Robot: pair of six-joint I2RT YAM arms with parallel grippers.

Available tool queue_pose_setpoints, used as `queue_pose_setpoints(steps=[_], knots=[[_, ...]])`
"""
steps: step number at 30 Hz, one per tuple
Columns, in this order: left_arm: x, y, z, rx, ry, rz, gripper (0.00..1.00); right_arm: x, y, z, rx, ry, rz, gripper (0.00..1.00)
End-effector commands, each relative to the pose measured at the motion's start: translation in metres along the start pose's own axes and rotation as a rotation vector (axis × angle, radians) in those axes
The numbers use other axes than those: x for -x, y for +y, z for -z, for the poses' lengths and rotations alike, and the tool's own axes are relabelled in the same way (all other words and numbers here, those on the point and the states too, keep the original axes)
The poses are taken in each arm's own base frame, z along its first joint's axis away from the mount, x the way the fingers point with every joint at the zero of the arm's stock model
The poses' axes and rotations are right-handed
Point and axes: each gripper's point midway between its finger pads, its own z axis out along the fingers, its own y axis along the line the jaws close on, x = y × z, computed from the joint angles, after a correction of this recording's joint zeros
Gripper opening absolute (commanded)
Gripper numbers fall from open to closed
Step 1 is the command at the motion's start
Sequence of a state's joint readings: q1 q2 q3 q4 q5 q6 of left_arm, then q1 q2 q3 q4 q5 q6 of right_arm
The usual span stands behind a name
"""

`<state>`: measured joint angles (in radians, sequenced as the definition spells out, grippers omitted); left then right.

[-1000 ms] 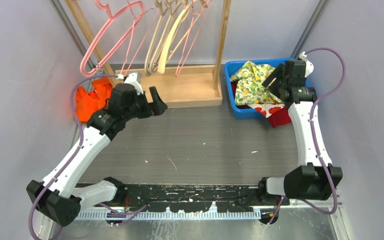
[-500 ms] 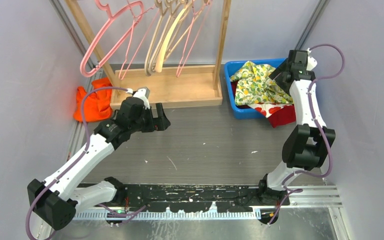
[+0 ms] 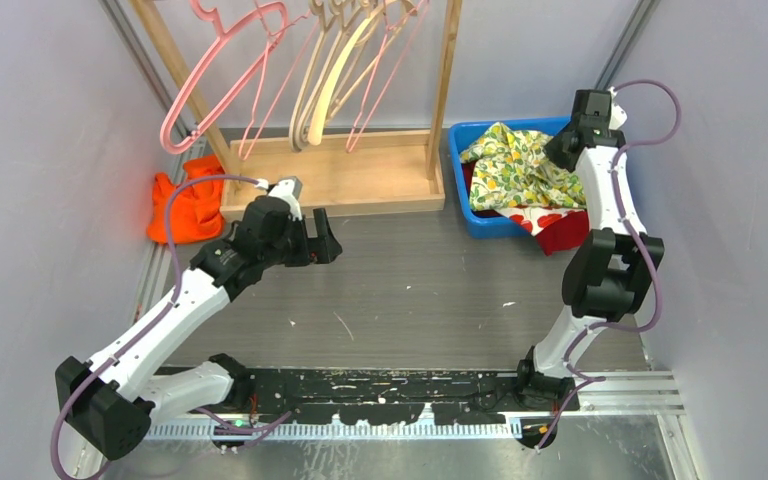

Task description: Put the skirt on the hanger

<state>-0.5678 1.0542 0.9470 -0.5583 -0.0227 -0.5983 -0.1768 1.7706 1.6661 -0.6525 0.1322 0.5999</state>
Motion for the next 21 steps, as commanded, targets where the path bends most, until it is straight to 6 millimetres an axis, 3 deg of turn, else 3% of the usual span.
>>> queue_pose_setpoints(steps=[1, 6, 11, 16, 21], knots=[[0.01, -0.006, 0.003, -0.02, -0.048, 0.001, 0.91, 0.033, 0.025, 0.029, 0.095, -0.085, -0.005, 0.02], [0.006, -0.004, 0.001, -0.008, -0.037, -0.005, 0.91, 0.044, 0.051, 0.089, 0.274, -0.164, 0.019, 0.01], [0.004, -0.004, -0.001, -0.005, -0.032, -0.005, 0.91, 0.05, 0.064, 0.155, 0.406, -0.195, 0.054, 0.01], [0.004, -0.005, -0.002, -0.006, -0.031, -0.007, 0.91, 0.038, 0.091, 0.236, 0.646, -0.193, 0.108, 0.01], [0.003, -0.004, -0.001, -0.005, -0.033, -0.01, 0.91, 0.011, 0.108, 0.322, 0.896, -0.157, 0.155, 0.01]])
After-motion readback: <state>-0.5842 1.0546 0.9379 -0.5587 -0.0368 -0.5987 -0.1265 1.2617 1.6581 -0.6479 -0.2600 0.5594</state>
